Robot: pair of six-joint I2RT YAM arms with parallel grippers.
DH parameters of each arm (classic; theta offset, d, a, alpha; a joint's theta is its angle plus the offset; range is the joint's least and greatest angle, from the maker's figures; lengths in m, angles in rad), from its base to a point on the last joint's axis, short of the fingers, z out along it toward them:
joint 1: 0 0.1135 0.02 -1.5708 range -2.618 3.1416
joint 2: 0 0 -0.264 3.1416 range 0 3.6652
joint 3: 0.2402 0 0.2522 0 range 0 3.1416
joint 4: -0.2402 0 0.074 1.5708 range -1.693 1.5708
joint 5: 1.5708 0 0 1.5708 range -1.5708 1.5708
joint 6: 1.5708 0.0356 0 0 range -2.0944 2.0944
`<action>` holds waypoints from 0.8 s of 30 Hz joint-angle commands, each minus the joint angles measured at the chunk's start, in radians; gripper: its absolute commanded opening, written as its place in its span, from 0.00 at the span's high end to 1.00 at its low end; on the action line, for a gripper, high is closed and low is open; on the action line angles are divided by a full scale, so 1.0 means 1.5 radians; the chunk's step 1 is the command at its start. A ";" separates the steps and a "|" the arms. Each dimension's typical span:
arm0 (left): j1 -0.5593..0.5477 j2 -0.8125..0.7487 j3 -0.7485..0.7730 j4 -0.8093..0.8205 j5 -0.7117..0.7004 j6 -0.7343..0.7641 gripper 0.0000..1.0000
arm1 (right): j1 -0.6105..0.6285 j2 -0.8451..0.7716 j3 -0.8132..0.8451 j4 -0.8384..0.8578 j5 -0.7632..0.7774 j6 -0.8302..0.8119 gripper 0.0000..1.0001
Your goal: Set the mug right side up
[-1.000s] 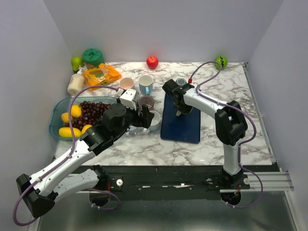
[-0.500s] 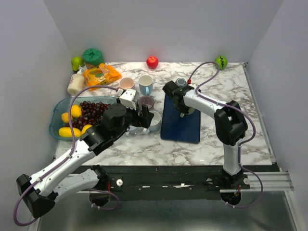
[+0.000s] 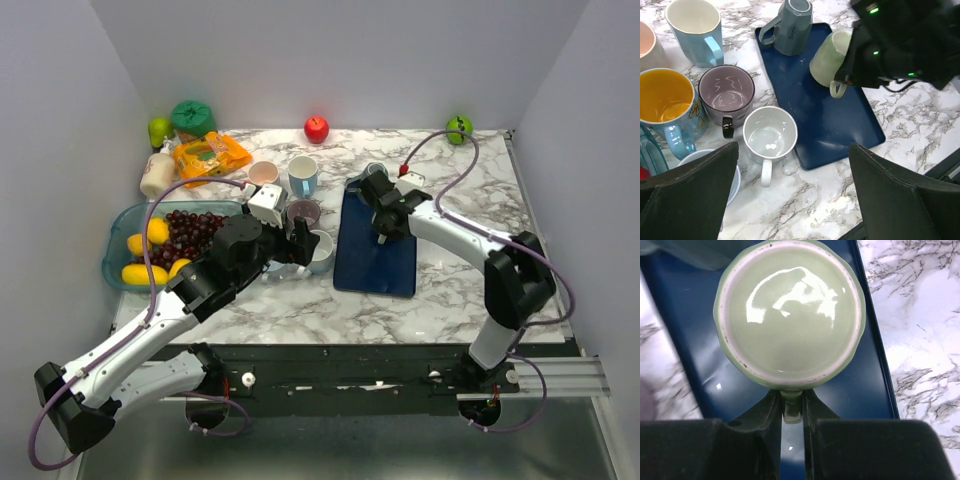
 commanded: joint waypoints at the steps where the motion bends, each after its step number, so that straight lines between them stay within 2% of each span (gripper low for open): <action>1: 0.004 0.007 0.022 0.016 0.028 -0.009 0.01 | -0.003 -0.127 -0.033 0.152 -0.053 -0.085 0.99; 5: 0.005 0.015 0.034 0.029 0.040 -0.017 0.01 | -0.003 -0.244 -0.061 0.202 -0.119 -0.137 0.99; 13: 0.005 0.024 0.067 0.077 0.099 -0.038 0.01 | -0.002 -0.407 -0.083 0.323 -0.261 -0.212 0.99; 24: 0.005 0.072 0.136 0.163 0.251 -0.091 0.01 | -0.002 -0.516 -0.070 0.490 -0.448 -0.227 0.99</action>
